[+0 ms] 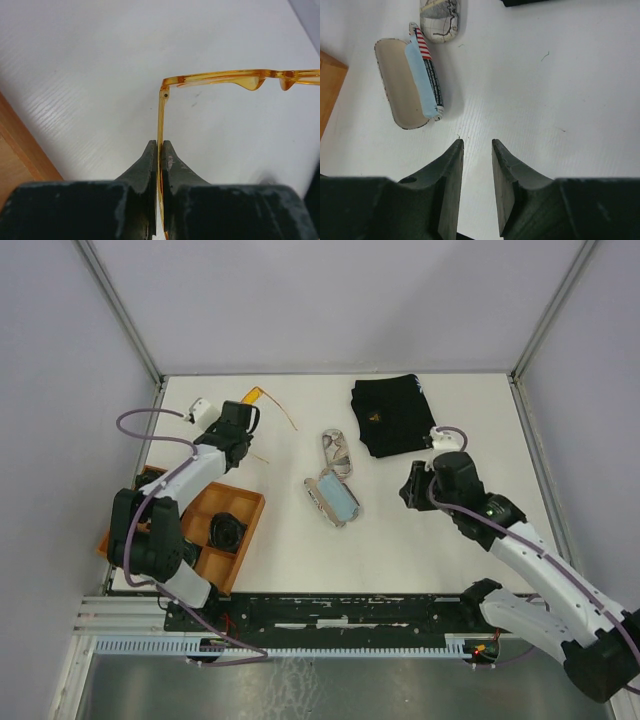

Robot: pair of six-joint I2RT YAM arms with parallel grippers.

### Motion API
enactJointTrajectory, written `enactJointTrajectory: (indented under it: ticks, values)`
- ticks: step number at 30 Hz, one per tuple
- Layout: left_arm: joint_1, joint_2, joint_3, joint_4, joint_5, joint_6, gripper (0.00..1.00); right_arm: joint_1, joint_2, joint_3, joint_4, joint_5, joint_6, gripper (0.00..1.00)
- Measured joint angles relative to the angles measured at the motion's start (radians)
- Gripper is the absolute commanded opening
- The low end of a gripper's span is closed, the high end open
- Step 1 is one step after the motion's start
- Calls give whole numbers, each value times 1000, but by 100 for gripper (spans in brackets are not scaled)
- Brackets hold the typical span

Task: Organize the sunglasses
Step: Pick up the sunglasses from the center of the board, then place the sunglasses at the center of the board.

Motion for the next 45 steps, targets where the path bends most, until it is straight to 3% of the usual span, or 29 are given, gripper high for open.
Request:
enactJointTrajectory:
  ticks: [6, 16, 28, 35, 45]
  values:
    - [-70, -117, -6, 63, 92, 201, 3, 0, -175, -8, -6, 51, 9, 38]
    - [-425, -154, -11, 119, 204, 481, 3, 0, -550, -4, -16, 114, -7, 40]
    - [-773, 154, 234, 153, 365, 764, 3, 0, -660, 138, -119, 211, -72, 42]
    - [-826, 354, 387, 145, 474, 910, 3, 0, -661, 148, -193, 232, -75, 44]
    - [-822, 432, 398, 113, 525, 1072, 3, 0, -634, 151, -328, 265, -26, 45]
